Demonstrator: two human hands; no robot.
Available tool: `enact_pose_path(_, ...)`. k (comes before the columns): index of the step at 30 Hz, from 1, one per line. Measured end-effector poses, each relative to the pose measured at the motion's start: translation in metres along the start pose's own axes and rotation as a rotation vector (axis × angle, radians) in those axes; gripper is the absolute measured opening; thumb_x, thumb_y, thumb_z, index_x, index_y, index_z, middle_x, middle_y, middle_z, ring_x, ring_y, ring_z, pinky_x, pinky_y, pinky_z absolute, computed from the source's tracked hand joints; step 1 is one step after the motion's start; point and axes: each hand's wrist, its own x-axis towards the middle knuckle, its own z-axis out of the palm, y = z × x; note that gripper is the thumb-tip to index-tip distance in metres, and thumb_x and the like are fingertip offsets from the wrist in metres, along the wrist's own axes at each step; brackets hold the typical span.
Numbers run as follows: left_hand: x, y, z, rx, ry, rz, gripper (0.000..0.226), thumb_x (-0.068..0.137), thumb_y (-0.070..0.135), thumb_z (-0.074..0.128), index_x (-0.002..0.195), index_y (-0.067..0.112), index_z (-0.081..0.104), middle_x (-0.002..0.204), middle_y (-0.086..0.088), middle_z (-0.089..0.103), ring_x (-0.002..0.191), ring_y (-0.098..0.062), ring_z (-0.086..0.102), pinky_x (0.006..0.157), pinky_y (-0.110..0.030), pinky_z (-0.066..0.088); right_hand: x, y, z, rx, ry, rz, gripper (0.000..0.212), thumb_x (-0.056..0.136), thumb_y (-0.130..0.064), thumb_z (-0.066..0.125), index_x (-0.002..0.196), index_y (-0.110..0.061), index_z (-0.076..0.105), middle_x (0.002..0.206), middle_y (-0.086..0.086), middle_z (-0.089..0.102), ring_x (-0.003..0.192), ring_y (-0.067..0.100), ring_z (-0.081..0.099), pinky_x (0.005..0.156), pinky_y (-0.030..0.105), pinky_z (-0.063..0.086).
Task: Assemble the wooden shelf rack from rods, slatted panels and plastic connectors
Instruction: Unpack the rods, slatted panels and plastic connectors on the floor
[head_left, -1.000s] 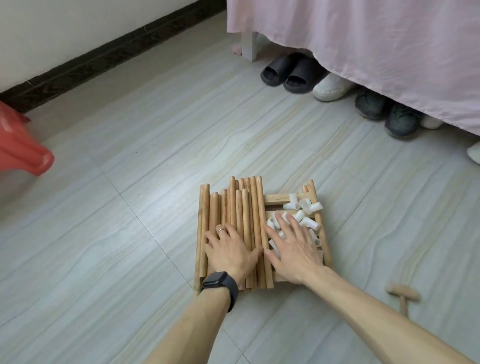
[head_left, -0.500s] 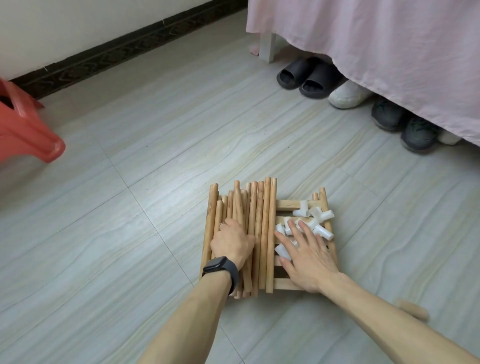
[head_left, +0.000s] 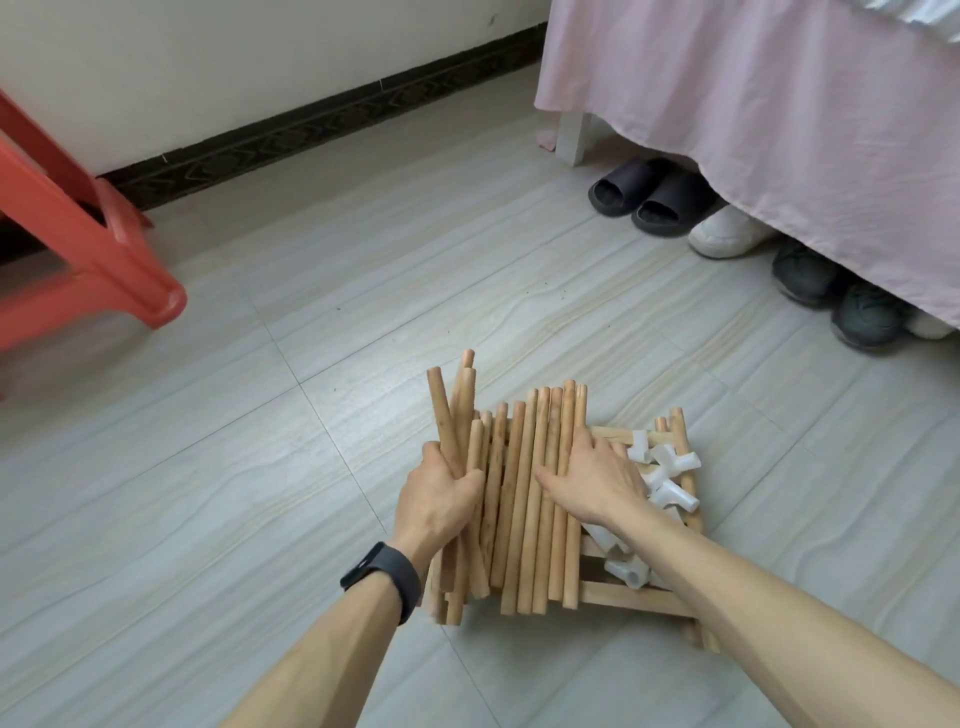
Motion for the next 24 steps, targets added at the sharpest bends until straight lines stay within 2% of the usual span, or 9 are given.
enact_pose_path(4,0.006,-0.025,-0.015,-0.027,0.027,-0.071,0.026,0.094,0.03,0.051,0.112,0.016,0.038,0.085,-0.002,0.062,0.071,-0.019,0.064,0.054,-0.032,0.05,0.03,-0.019,0.007,0.053,-0.008,0.203,0.109,0.083,-0.078,0.055,0.155,-0.002,0.025,0.151,0.019,0.044,0.14,0.038,0.04,0.104,0.048,0.044)
enact_pose_path(7,0.007,-0.04,-0.022,-0.07,-0.006,-0.087,0.023,0.097,0.023,0.049,0.115,0.016,0.035,0.088,-0.008,0.061,0.074,-0.026,0.065,0.066,-0.046,0.059,0.047,-0.022,0.013,0.085,-0.043,0.283,0.114,0.077,-0.078,0.065,0.152,-0.001,0.027,0.149,0.021,0.045,0.136,0.039,0.046,0.103,0.048,0.044)
enact_pose_path(9,0.005,-0.05,-0.027,-0.076,-0.001,-0.077,0.027,0.099,0.022,0.049,0.12,0.018,0.034,0.091,-0.008,0.06,0.075,-0.026,0.065,0.066,-0.045,0.06,0.056,-0.02,0.015,0.112,-0.051,0.307,0.113,0.071,-0.077,0.072,0.146,-0.002,0.033,0.14,0.019,0.054,0.128,0.038,0.054,0.096,0.046,0.047)
enact_pose_path(11,0.001,-0.061,-0.032,-0.123,0.001,-0.09,0.034,0.1,0.023,0.05,0.129,0.02,0.031,0.095,-0.004,0.06,0.075,-0.023,0.069,0.055,-0.031,0.054,0.064,-0.016,0.016,0.163,-0.034,0.29,0.102,0.07,-0.073,0.076,0.136,-0.004,0.041,0.13,0.017,0.061,0.12,0.038,0.059,0.087,0.044,0.048)
enact_pose_path(13,-0.006,-0.072,-0.04,-0.222,-0.009,-0.132,0.039,0.099,0.022,0.056,0.13,0.022,0.032,0.101,-0.004,0.06,0.074,-0.022,0.072,0.054,-0.026,0.052,0.068,-0.011,0.018,0.237,-0.025,0.257,0.085,0.074,-0.068,0.076,0.127,-0.006,0.051,0.117,0.015,0.066,0.108,0.036,0.063,0.079,0.041,0.049)
enact_pose_path(16,-0.022,-0.09,-0.057,-0.474,-0.047,-0.225,0.041,0.092,0.017,0.069,0.124,0.019,0.043,0.106,-0.011,0.066,0.075,-0.025,0.075,0.062,-0.034,0.061,0.063,-0.009,0.024,0.272,-0.042,0.193,0.064,0.083,-0.065,0.069,0.117,-0.011,0.064,0.098,0.009,0.068,0.089,0.03,0.064,0.072,0.037,0.048)
enact_pose_path(18,-0.035,-0.099,-0.073,-0.645,-0.086,-0.275,0.043,0.089,0.015,0.075,0.122,0.018,0.047,0.108,-0.016,0.07,0.08,-0.029,0.076,0.069,-0.04,0.063,0.057,-0.011,0.025,0.27,-0.062,0.164,0.059,0.089,-0.062,0.063,0.119,-0.011,0.065,0.097,0.009,0.068,0.087,0.03,0.063,0.075,0.038,0.05)
enact_pose_path(21,-0.051,-0.104,-0.096,-0.711,-0.134,-0.299,0.046,0.086,0.013,0.077,0.121,0.014,0.048,0.112,-0.016,0.072,0.088,-0.034,0.076,0.071,-0.042,0.062,0.051,-0.013,0.019,0.273,-0.097,0.157,0.053,0.094,-0.054,0.062,0.122,-0.009,0.063,0.103,0.012,0.069,0.091,0.031,0.063,0.085,0.042,0.055)
enact_pose_path(24,-0.054,-0.111,-0.112,-0.76,-0.115,-0.334,0.048,0.085,0.01,0.079,0.122,0.01,0.048,0.113,-0.018,0.072,0.092,-0.035,0.075,0.075,-0.051,0.062,0.046,-0.009,0.02,0.256,-0.061,0.158,0.042,0.093,-0.049,0.061,0.114,-0.013,0.064,0.09,0.006,0.066,0.091,0.031,0.064,0.085,0.043,0.055)
